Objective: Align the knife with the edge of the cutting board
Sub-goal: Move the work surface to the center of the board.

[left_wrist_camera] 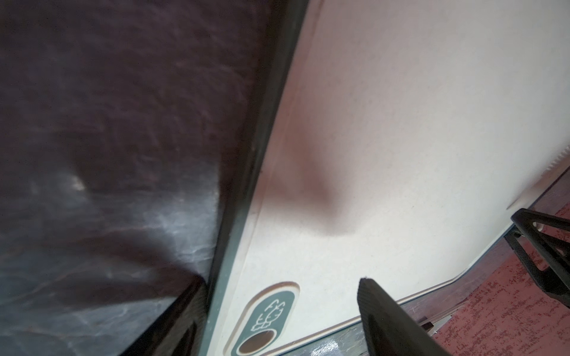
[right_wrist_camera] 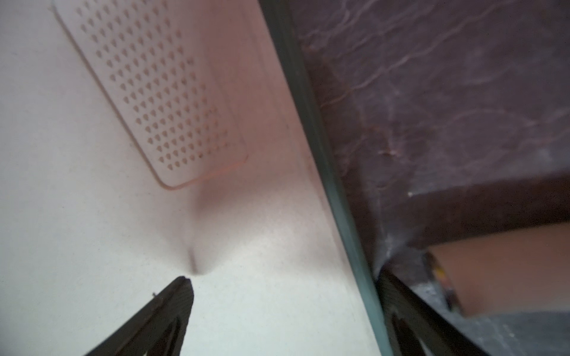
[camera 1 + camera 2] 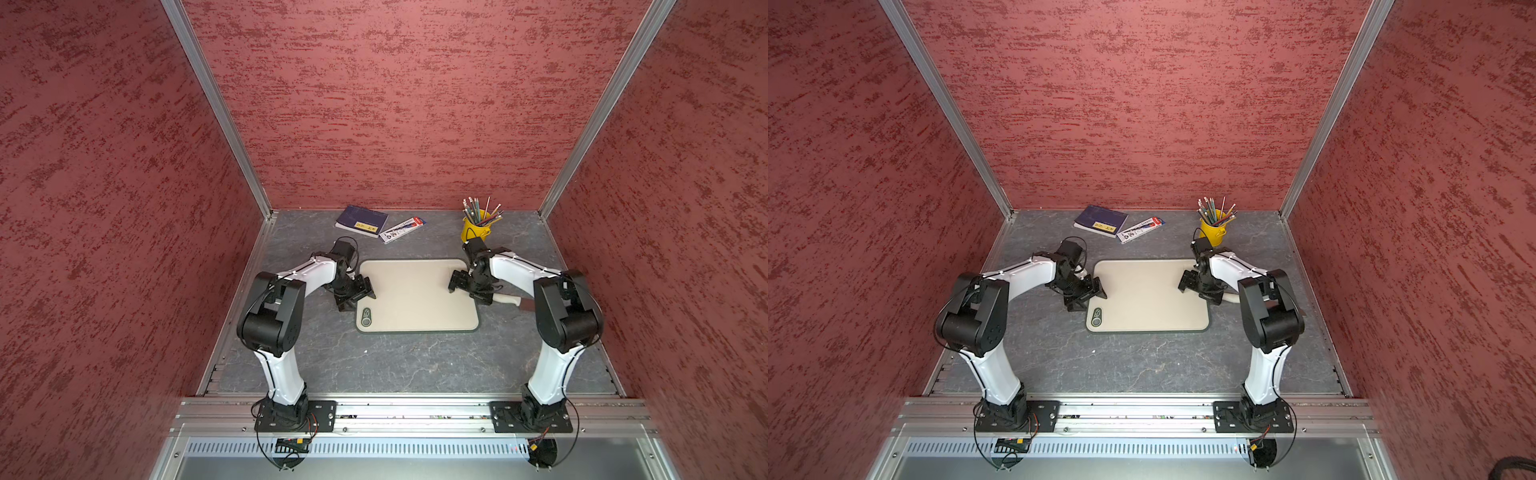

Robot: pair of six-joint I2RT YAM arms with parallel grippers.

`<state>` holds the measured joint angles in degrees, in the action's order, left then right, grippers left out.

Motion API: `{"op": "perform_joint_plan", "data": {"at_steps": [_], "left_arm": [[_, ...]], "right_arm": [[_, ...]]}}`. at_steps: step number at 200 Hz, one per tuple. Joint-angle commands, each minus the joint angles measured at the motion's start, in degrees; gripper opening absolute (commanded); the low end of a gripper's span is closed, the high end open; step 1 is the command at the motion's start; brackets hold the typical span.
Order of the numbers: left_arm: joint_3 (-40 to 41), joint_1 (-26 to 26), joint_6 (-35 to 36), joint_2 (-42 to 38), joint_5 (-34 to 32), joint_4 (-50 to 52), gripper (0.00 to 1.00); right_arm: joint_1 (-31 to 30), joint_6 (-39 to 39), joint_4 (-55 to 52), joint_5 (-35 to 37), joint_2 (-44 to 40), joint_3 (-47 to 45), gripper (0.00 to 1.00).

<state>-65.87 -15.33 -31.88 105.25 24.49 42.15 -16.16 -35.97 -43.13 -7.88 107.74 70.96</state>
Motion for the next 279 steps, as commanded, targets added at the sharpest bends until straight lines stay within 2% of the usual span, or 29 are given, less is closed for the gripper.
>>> {"op": "perform_joint_plan", "data": {"at_steps": [1, 68, 149, 207, 279], "left_arm": [[-0.30, -1.75, -0.19, 3.99, 10.14, -7.02, 0.81], [-8.48, -1.50, 0.09, 8.82, 10.02, -5.08, 0.81], [-5.84, -0.66, 0.24, 8.53, 10.48, -5.95, 0.81], [-10.36, -0.68, -0.20, 11.33, 11.15, -5.05, 0.81], [-17.78, 0.35, -0.75, 16.49, 11.28, -3.60, 0.81]], "right_arm": [[-1.50, -0.07, 6.83, -10.57, 0.41, 0.72, 0.98], [-1.03, -1.49, 5.87, -11.32, 3.78, 6.14, 0.98], [-1.03, -0.62, 5.52, -11.11, 4.21, 6.12, 0.98], [0.15, 1.68, 2.77, -10.23, 8.27, 11.74, 0.98], [1.01, 0.46, 2.44, -11.63, 10.79, 16.06, 0.98]]}}
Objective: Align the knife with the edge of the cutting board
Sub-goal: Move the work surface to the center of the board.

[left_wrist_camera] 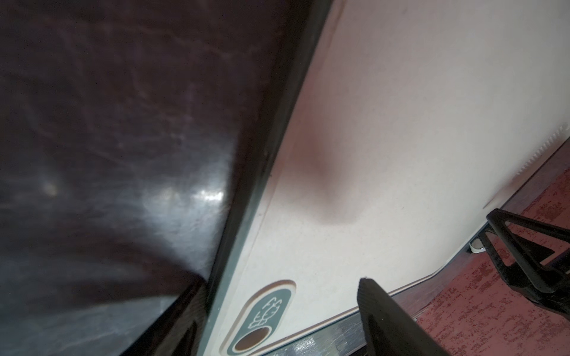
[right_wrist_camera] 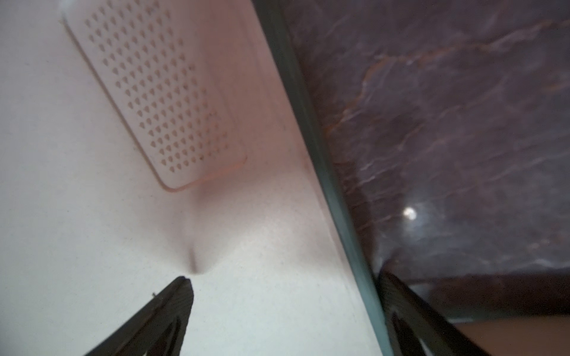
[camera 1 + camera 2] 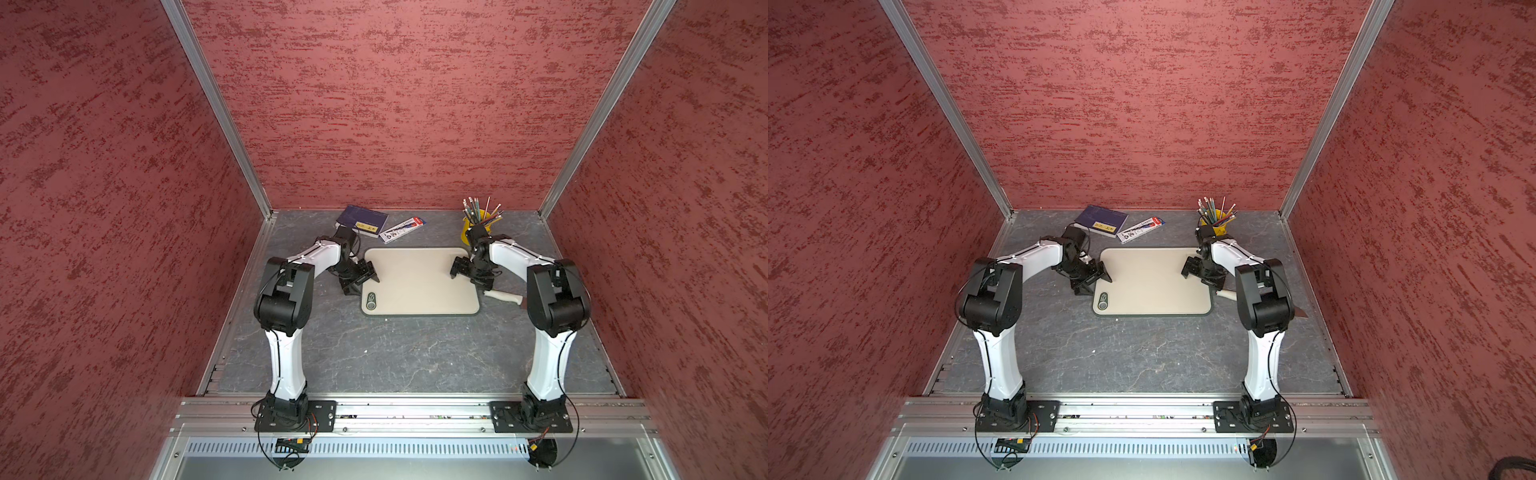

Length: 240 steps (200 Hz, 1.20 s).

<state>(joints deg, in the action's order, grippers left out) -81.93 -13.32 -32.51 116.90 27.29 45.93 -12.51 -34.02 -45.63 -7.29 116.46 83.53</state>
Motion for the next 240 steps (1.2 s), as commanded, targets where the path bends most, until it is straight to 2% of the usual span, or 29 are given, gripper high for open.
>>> {"op": "perform_joint_plan", "data": {"at_steps": [1, 72, 170, 201, 240], "left_arm": [[-1.86, -1.64, -0.11, 4.96, 8.44, -7.36, 0.81], [-8.23, -3.43, -2.66, 8.98, 9.01, -6.82, 0.81], [-25.09, -9.78, -7.44, 20.30, 10.41, -4.63, 0.81], [-20.54, -9.15, -7.22, 18.24, 10.34, -6.25, 0.81], [-5.00, -5.67, -7.58, 10.32, 10.36, -12.82, 0.81]], "right_arm": [[-2.62, -1.49, 4.89, -12.22, 2.07, 3.49, 0.98], [-0.39, -1.98, 4.54, -12.45, 4.45, 6.49, 0.98], [4.80, -1.02, 2.82, -13.68, 7.03, 9.69, 0.98], [4.38, -1.26, 3.67, -16.49, 7.11, 9.74, 0.98], [1.13, -2.70, 5.63, -18.21, 7.51, 10.51, 0.98]]}}
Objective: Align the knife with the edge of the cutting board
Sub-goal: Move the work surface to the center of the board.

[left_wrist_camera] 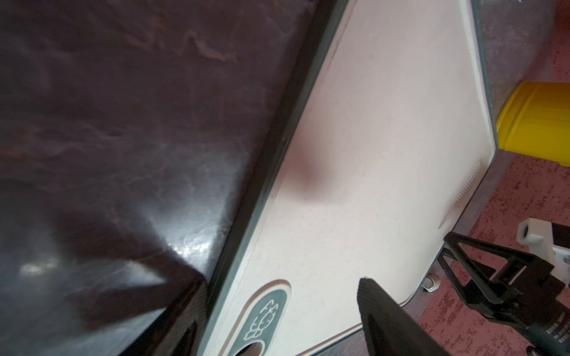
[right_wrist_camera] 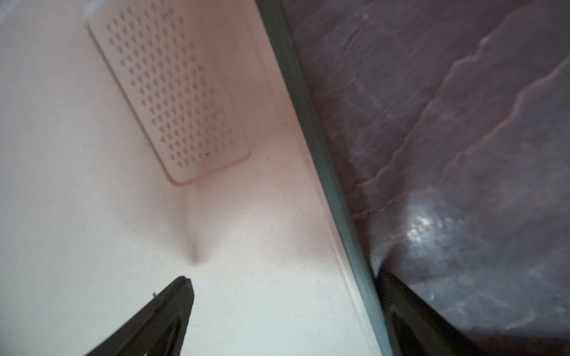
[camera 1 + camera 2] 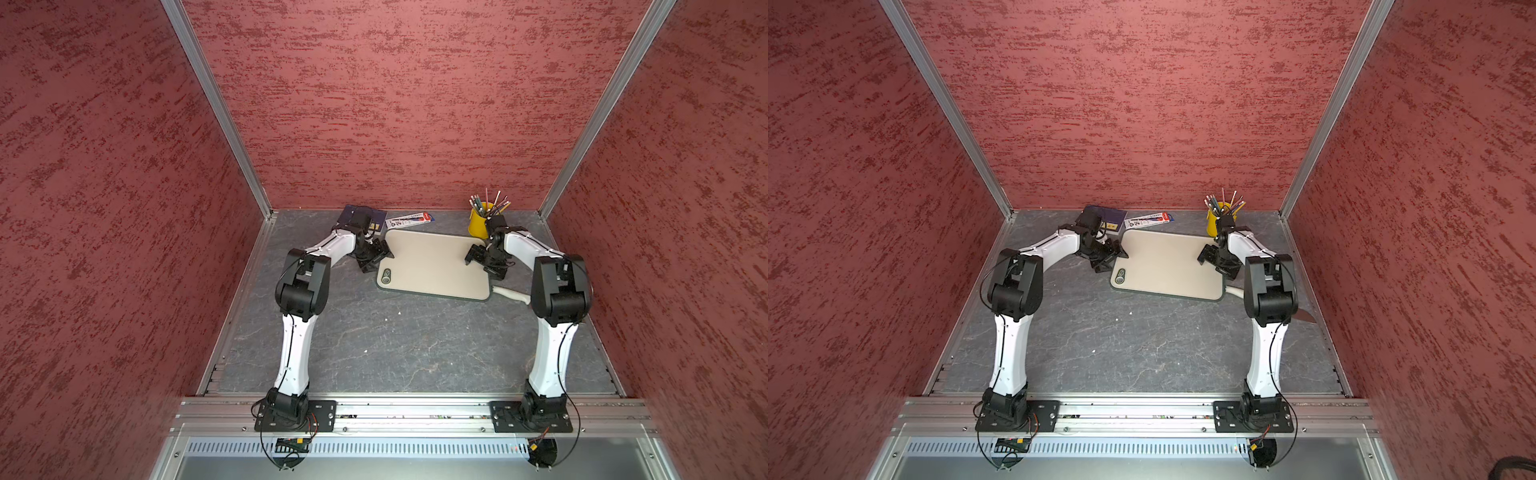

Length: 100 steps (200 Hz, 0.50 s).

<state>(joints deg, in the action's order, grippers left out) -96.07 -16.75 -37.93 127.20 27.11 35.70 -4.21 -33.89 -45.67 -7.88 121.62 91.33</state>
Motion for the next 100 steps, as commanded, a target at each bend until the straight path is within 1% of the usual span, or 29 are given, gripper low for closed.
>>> {"op": "perform_joint_plan", "data": {"at_steps": [1, 18, 39, 69, 100], "left_arm": [[9.32, -2.19, -2.15, -0.17, 10.52, -2.76, 0.81], [14.62, 0.50, -1.91, -2.68, 10.60, -4.66, 0.81], [17.83, 3.23, -0.75, -3.98, 10.87, -5.04, 0.81], [18.20, 4.86, 0.66, -4.06, 10.95, -4.16, 0.81], [17.19, 4.24, 1.04, -3.78, 11.36, -3.38, 0.81]], "right_arm": [[-7.24, -2.79, 5.68, -17.61, 2.37, 2.75, 0.98], [-9.33, -2.76, 5.44, -18.27, 3.52, 4.36, 0.97], [-11.56, -2.59, 4.22, -18.98, 5.45, 7.01, 0.98], [-12.74, -3.46, 4.10, -18.67, 6.14, 7.60, 0.98], [-12.71, -2.57, 3.53, -17.68, 4.83, 6.27, 0.98]]}}
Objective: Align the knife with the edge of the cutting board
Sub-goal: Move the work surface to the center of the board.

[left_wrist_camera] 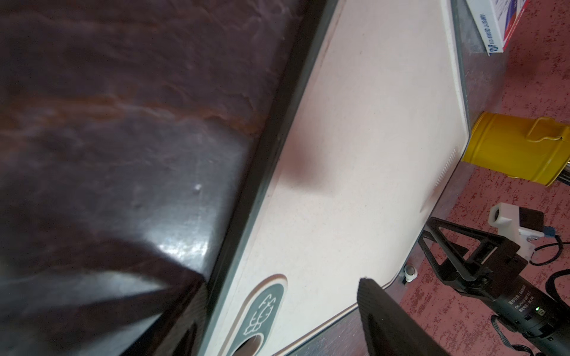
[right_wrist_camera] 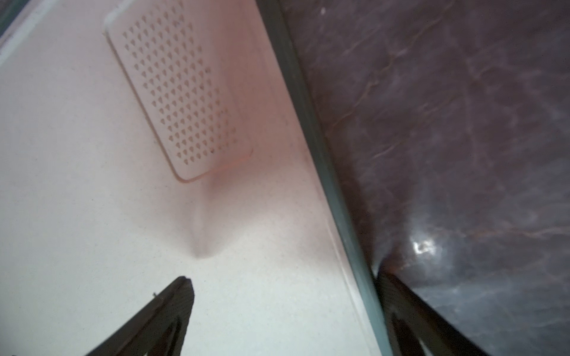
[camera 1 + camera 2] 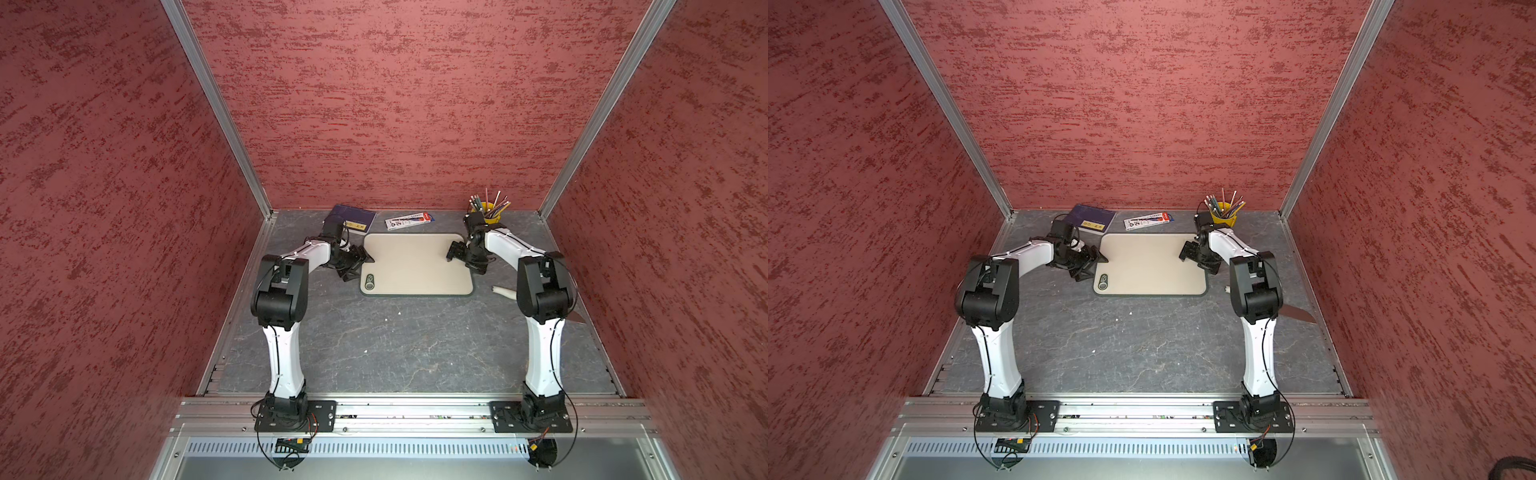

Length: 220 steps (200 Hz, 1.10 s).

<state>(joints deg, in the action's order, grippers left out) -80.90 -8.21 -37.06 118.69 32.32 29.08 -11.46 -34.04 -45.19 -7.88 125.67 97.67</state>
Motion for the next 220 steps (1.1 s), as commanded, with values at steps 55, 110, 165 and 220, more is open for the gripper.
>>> {"op": "perform_joint_plan", "data": {"at_steps": [55, 110, 165, 220], "left_arm": [[7.03, -7.47, 0.56, 2.13, 6.38, 1.81, 0.81], [11.23, -6.04, 0.59, 0.01, 6.86, 0.19, 0.79], [11.17, -5.81, 1.44, -1.47, 6.83, 1.24, 0.79], [13.22, -4.40, 1.80, -2.99, 5.92, 1.59, 0.79]], "right_arm": [[-5.50, -1.14, 2.84, -17.78, -0.92, -2.91, 0.97], [-5.54, -1.45, 3.77, -17.84, -2.13, -5.56, 0.97], [-6.42, -3.12, 5.58, -17.97, -3.97, -8.59, 0.98], [-6.51, -2.06, 5.20, -16.85, -4.73, -9.51, 0.98]]}}
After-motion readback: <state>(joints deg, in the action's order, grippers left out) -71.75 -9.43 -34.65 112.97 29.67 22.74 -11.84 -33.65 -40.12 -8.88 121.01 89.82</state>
